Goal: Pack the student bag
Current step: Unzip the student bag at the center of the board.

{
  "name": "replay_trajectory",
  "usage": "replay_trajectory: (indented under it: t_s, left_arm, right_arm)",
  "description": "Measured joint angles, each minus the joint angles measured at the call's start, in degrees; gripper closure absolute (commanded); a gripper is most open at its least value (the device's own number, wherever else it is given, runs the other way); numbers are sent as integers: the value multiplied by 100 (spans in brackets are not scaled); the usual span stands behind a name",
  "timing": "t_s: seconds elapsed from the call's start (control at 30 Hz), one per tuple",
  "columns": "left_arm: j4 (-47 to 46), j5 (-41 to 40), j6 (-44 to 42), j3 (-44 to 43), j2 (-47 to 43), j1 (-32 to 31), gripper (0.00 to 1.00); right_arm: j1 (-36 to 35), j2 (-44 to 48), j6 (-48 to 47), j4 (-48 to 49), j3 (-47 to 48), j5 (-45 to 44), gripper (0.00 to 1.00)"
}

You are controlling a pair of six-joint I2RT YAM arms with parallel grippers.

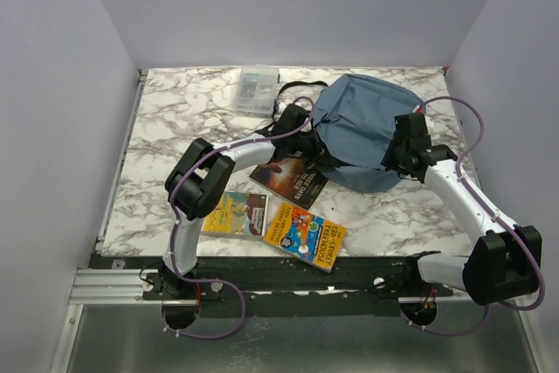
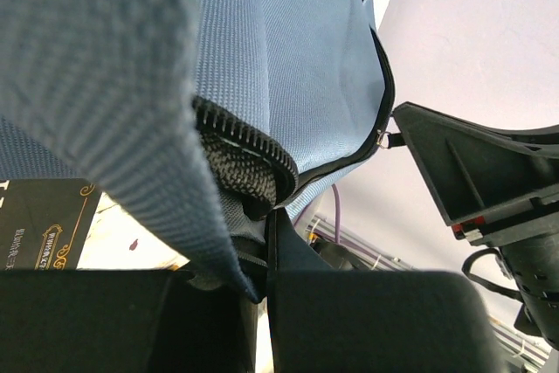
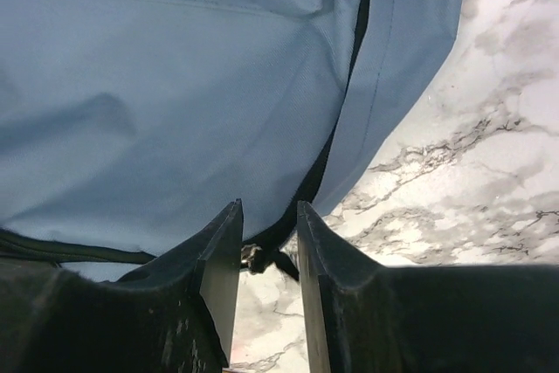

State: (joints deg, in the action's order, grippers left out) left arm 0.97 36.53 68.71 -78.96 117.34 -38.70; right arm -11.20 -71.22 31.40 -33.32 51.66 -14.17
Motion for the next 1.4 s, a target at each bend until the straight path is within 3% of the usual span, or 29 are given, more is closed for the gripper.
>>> replay_trajectory:
  t_s: [0.4,0.57,0.63,0.7,0.77,1.03,1.27,1.4]
  left_arm:
    - [-2,2,0,-2,0,-2,99]
    - [-2,4,0,0,0,-2,100]
    - [-2,4,2,0,0,-2,100]
    - [-2,15,4,-4,7,-2,100]
    - [-2,50,11,-33,46,0,100]
    - [85,133,24,-109,118,0,100]
    - [107,293,20,-103,118,72,100]
    - [94,334,-66,-57,118,70,100]
  right_arm:
    - [-111,-76,-42,-83,208,-144,61]
    - [-114,-127,-83,-55,203,-98,65]
    - [-114,-127,-149,0,195,-46,72]
    - [-114,-131,-236,44,177,-7,90]
    - [-114,-181,-365,96,166,26,99]
    - [-116,-522,-566,197,114,83,100]
    - [-131,-907,-372,219,94,-1010,100]
    - [90,-909,-125,516,-151,-1139,100]
